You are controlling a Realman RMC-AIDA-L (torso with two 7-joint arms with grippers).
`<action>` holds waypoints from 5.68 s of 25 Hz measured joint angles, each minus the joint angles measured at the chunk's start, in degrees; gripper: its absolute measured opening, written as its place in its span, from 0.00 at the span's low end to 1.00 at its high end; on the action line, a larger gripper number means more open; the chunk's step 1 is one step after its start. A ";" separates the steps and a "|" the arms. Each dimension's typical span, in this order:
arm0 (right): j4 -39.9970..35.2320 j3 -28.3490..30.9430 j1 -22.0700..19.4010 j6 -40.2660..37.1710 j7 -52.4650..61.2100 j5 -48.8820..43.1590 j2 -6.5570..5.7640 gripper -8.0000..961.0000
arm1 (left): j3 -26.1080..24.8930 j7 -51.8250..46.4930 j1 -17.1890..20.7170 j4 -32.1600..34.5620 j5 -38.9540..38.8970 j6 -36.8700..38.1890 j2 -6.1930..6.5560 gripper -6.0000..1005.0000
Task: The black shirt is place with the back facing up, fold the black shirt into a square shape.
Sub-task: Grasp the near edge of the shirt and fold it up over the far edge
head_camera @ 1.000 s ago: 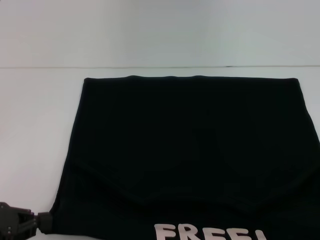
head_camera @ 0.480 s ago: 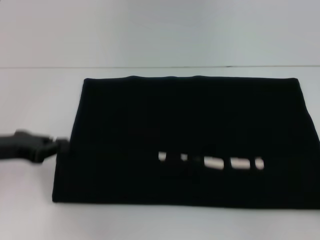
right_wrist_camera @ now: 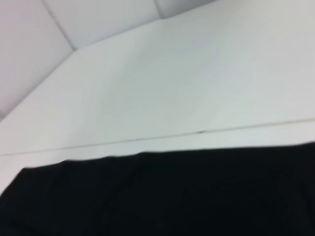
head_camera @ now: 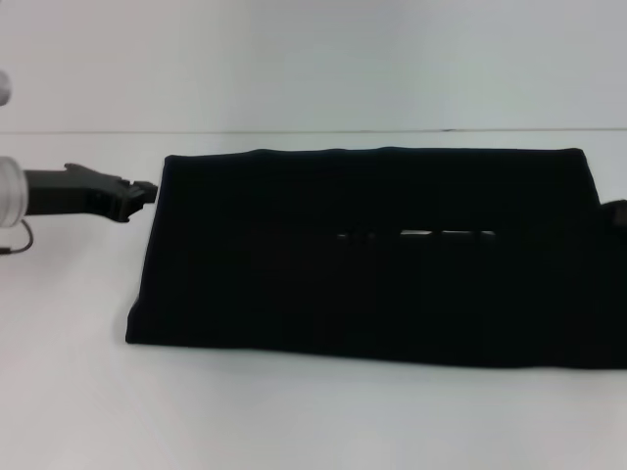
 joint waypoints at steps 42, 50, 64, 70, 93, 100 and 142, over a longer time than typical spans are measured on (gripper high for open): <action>3.42 -1.58 6.55 12.80 0.27 0.16 2.20 0.06 | 12.02 -39.61 -5.68 -6.21 8.61 -13.95 -1.76 0.72; 3.42 -2.02 6.85 12.89 0.25 0.17 2.36 0.06 | 12.14 -39.29 -6.12 -8.66 8.34 -16.28 -2.41 0.86; 3.58 -2.11 6.88 13.33 0.25 0.08 2.38 0.06 | 14.95 -39.14 -6.75 -9.90 7.76 -17.81 -3.37 0.82; 3.53 -2.11 6.70 13.34 0.25 0.07 2.41 0.06 | 16.71 -39.15 -6.81 -9.87 7.75 -17.84 -3.53 0.81; 3.42 -2.10 6.49 13.34 0.18 0.07 2.58 0.05 | 18.87 -37.63 -6.64 -9.00 8.13 -20.40 -3.87 0.10; 3.42 -2.10 6.41 13.38 0.00 0.07 2.64 0.05 | 18.87 -37.22 -6.54 -9.08 8.08 -20.55 -3.87 0.03; 0.15 -2.02 7.58 11.14 4.18 3.07 0.45 0.09 | 18.90 -34.13 -7.38 1.10 -0.66 -17.25 -0.98 0.01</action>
